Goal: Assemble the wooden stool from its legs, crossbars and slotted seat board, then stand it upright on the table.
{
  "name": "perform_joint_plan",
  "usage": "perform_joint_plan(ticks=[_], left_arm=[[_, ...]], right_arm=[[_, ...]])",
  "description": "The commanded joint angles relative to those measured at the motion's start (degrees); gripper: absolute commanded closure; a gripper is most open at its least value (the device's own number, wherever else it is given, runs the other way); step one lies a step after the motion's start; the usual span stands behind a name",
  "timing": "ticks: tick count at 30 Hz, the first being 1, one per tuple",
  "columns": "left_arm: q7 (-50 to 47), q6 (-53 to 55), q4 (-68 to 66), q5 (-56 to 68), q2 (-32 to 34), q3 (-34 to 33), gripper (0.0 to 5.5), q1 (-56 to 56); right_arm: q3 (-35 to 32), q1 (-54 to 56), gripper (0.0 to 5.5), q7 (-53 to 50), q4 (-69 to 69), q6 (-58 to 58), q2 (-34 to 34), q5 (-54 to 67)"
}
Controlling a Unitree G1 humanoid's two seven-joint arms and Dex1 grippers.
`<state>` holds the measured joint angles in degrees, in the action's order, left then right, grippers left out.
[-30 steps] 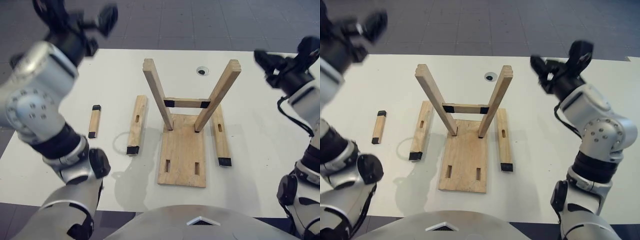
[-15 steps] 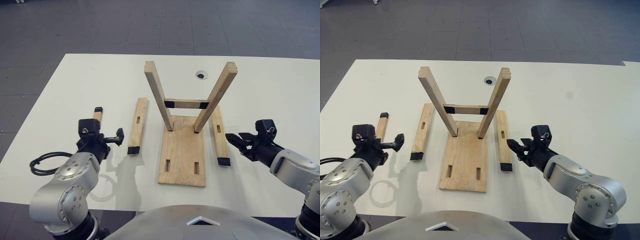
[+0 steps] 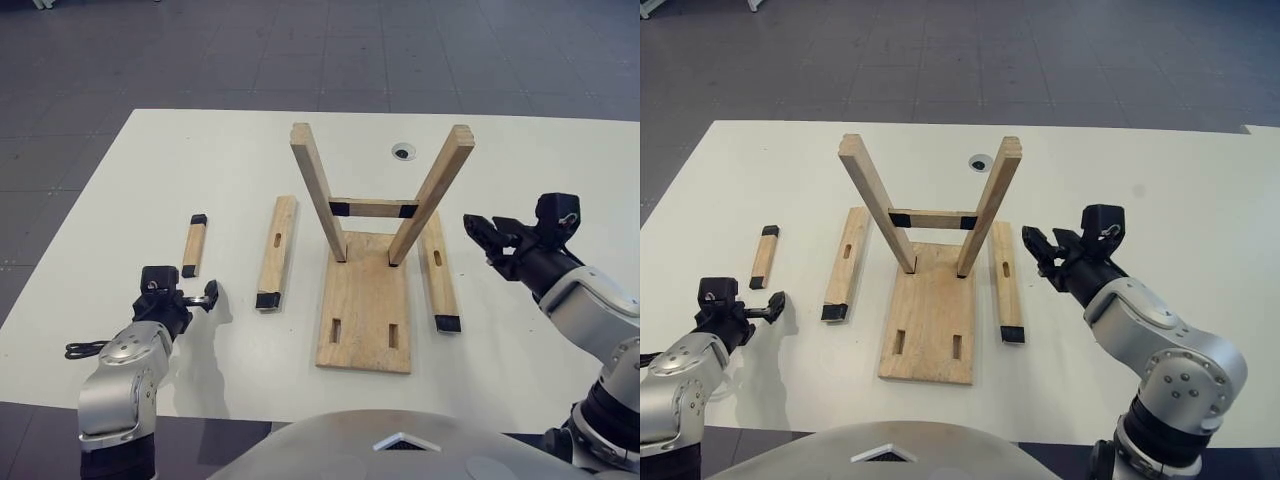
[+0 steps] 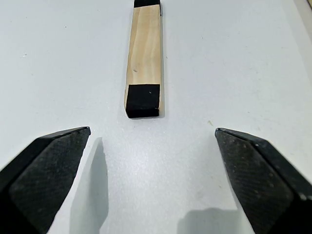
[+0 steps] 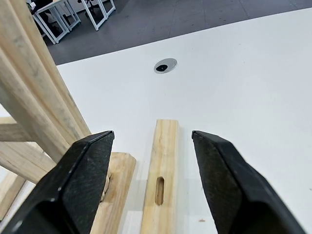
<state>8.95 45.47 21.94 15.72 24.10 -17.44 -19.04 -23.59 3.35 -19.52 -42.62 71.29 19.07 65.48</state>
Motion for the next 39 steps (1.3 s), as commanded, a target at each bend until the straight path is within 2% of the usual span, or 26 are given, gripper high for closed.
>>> perform_joint_plan(ticks=[1, 5, 11, 20, 33, 38, 39], left_arm=[[2.12, -1.69, -7.76, -1.99, 0.76, 1.55, 0.75, -0.23], [3.13, -6.11, -11.96, -3.99, 2.08, 3.12, 0.75, 1.35], [5.04, -6.67, -18.56, -3.73, 2.64, 4.67, 0.75, 6.82], [7.46, 0.33, -18.85, -1.7, 3.71, 5.31, 2.03, 8.19], [5.61, 2.46, -17.12, -0.6, 2.35, 3.6, 4.0, 9.34], [5.04, 1.13, -17.3, -0.69, 1.61, 3.25, 4.17, 9.83], [4.13, -0.34, -16.29, -0.25, 1.22, 1.42, 4.17, 11.26]], right_arm=[[-0.67, 4.18, 2.56, -3.08, 0.87, -1.61, 0.79, 2.01], [-0.52, 7.4, 2.56, -6.0, 2.32, -3.25, 1.22, 3.95], [1.01, 10.02, 2.56, -9.1, 3.85, -5.3, 2.22, 6.39], [2.89, 11.05, 2.56, -13.29, 4.32, -9.26, 3.73, 9.55], [3.62, 15.17, 2.56, -17.51, 5.83, -16.87, 6.45, 11.91], [2.89, 20.87, 2.56, -16.8, 8.47, -19.39, 9.84, 11.22], [2.47, 24.09, 2.56, -15.42, 10.47, -20.23, 11.38, 10.29]])
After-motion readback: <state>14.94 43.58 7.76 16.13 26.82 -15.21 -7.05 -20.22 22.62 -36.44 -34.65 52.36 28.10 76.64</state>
